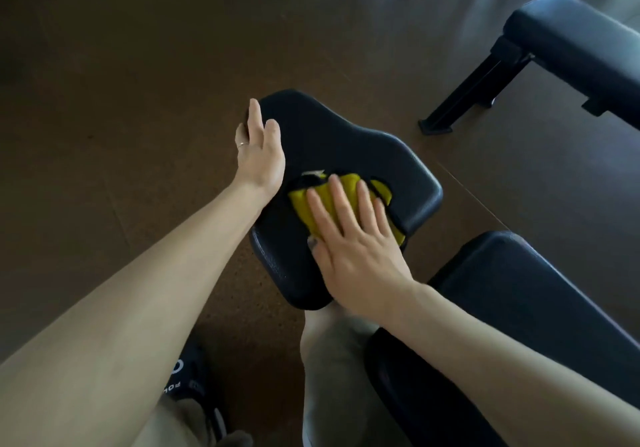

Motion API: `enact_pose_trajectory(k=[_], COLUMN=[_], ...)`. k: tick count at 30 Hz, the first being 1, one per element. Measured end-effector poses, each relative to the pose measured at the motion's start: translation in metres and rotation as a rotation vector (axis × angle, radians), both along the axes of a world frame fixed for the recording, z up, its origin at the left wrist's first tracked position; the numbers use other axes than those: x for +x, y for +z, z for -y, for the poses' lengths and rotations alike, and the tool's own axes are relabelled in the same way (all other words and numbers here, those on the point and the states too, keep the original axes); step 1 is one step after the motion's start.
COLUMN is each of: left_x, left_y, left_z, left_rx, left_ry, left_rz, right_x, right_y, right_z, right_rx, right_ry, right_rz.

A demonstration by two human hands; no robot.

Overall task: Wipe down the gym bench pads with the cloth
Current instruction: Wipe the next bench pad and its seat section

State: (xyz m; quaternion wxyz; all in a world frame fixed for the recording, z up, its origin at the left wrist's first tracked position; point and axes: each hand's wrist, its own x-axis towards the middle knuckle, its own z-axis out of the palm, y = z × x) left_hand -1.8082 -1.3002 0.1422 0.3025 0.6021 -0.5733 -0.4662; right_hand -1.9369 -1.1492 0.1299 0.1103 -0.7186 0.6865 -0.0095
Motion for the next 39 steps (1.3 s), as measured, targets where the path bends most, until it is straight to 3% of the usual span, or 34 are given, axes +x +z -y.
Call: enact_pose_trajectory(k=[4,9,13,17,21,26,32,39], left_x=[-0.004,-0.006,-0.01,-0.01,-0.01,-0.009,-0.008,-0.006], left_y=[-0.003,-0.007,-0.004,0.0,0.0,-0.003,-0.003,-0.001], left_z=[-0.003,-0.004,-0.004,-0.006,-0.009,-0.006,-0.008,-0.005], left_rx=[-0.025,-0.07,-0.08,-0.061,-0.061,-0.071,-0.06,-0.02], left_ry=[0.029,0.053,0.078,0.105,0.096,0.073,0.063,0.037], left_rz=[-0.013,0.032,0.037,0.024,0.048,0.083,0.088,0.007], right_x=[-0.047,-0.054,-0.041,-0.036,-0.049,-0.078,-0.088,-0.029], right_y=[0.003,0.001,0.01,0.022,0.031,0.018,-0.002,-0.008], right_z=[0.03,0.102,0.149,0.183,0.191,0.15,0.091,0.052], right_rx=[-0.038,-0.103,-0.163,-0.121,-0.014,-0.094,-0.105,-0.083], right_ry=[0.159,0.058,0.112,0.096,-0.054,-0.187,-0.603,-1.073], right_rz=[-0.013,0.004,-0.01,0.113,0.189,0.129,0.158,0.533])
